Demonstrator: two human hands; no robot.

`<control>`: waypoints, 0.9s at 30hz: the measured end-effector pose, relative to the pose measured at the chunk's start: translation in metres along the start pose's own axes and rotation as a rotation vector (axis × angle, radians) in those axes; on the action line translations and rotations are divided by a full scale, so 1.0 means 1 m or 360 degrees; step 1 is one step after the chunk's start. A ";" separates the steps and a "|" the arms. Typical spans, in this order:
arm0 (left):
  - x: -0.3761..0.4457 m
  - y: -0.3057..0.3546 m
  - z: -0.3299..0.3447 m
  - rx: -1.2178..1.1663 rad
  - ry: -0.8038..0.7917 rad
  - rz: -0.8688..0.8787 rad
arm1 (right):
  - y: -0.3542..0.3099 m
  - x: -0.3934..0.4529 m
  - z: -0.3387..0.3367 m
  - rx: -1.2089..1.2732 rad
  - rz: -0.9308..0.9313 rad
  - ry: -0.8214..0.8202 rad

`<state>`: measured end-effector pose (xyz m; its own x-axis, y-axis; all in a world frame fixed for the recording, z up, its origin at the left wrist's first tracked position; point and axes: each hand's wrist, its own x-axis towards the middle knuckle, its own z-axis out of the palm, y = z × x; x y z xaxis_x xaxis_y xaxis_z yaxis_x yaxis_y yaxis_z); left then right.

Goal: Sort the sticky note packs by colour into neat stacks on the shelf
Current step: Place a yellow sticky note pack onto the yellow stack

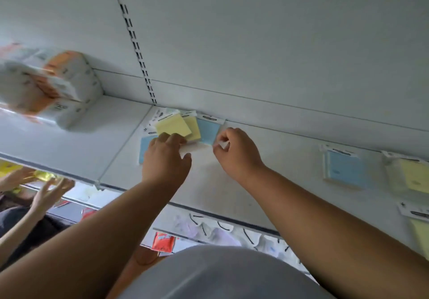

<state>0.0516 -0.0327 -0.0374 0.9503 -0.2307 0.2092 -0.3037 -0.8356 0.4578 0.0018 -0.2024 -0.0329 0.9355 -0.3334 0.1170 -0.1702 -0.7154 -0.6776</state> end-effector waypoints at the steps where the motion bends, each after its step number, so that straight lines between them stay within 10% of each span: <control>1: 0.006 -0.013 -0.005 0.0048 0.0010 -0.0058 | -0.010 0.004 0.012 0.0005 0.0006 -0.0035; 9: 0.037 -0.051 -0.012 -0.0094 -0.0270 -0.0216 | -0.069 0.037 0.052 0.0340 0.0355 -0.0425; 15: 0.031 -0.047 -0.017 -0.0777 -0.0260 -0.0358 | -0.071 0.036 0.034 0.1013 0.0940 -0.0066; 27: -0.028 0.075 0.021 -0.0739 -0.0522 0.0506 | 0.034 -0.053 -0.069 0.0314 0.0618 0.0658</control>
<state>0.0036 -0.0993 -0.0269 0.7585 -0.6329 0.1554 -0.5022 -0.4157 0.7582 -0.0749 -0.2521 -0.0119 0.6118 -0.7870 0.0799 -0.3774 -0.3792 -0.8448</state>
